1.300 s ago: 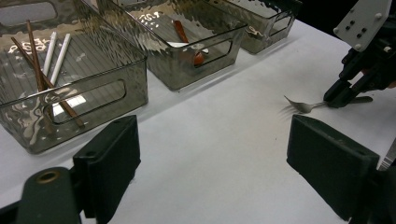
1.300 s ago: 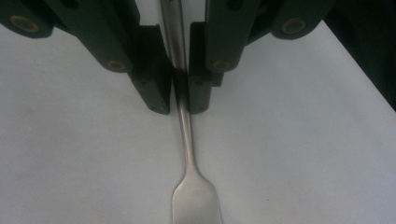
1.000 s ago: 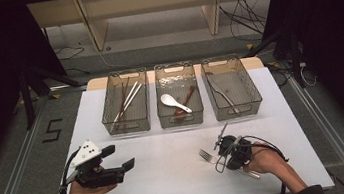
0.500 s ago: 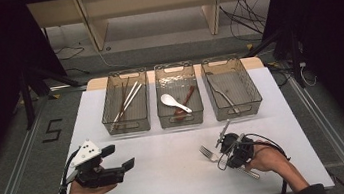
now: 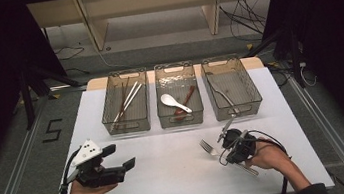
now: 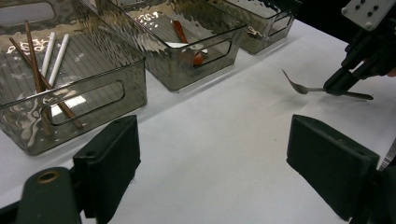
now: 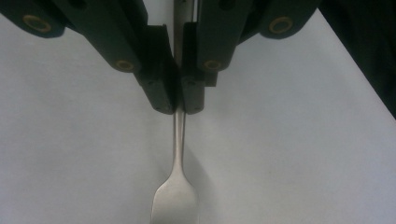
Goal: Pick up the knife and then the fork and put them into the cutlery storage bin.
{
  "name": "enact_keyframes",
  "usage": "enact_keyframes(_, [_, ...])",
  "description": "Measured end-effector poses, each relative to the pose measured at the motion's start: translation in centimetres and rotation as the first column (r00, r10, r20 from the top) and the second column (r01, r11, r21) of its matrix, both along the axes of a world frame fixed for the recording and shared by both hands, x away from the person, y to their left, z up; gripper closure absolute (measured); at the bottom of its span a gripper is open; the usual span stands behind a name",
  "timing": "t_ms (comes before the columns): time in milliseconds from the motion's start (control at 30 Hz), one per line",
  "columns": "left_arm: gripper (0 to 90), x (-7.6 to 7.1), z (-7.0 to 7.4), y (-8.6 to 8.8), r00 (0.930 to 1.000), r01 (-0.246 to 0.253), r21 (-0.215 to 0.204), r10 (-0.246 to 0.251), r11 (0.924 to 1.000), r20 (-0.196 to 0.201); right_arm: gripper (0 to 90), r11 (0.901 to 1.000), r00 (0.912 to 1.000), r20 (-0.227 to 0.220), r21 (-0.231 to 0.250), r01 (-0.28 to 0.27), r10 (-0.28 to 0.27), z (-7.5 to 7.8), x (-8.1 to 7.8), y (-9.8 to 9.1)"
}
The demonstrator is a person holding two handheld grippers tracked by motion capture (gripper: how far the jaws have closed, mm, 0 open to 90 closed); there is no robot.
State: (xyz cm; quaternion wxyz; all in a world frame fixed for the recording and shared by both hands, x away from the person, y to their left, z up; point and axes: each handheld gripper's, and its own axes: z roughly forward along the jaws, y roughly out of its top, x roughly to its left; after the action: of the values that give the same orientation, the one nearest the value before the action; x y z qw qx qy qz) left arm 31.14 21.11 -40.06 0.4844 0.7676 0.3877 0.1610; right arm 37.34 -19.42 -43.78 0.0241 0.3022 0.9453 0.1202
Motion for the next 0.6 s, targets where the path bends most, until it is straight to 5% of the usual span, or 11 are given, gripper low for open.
enact_keyframes(600, [16.6,0.1,0.0,0.0,1.0000,-0.006,-0.009,0.006,0.9999,-0.005,84.8,0.9954,0.9967,0.054,0.077,0.056,-0.060,1.7,0.6,-1.2])
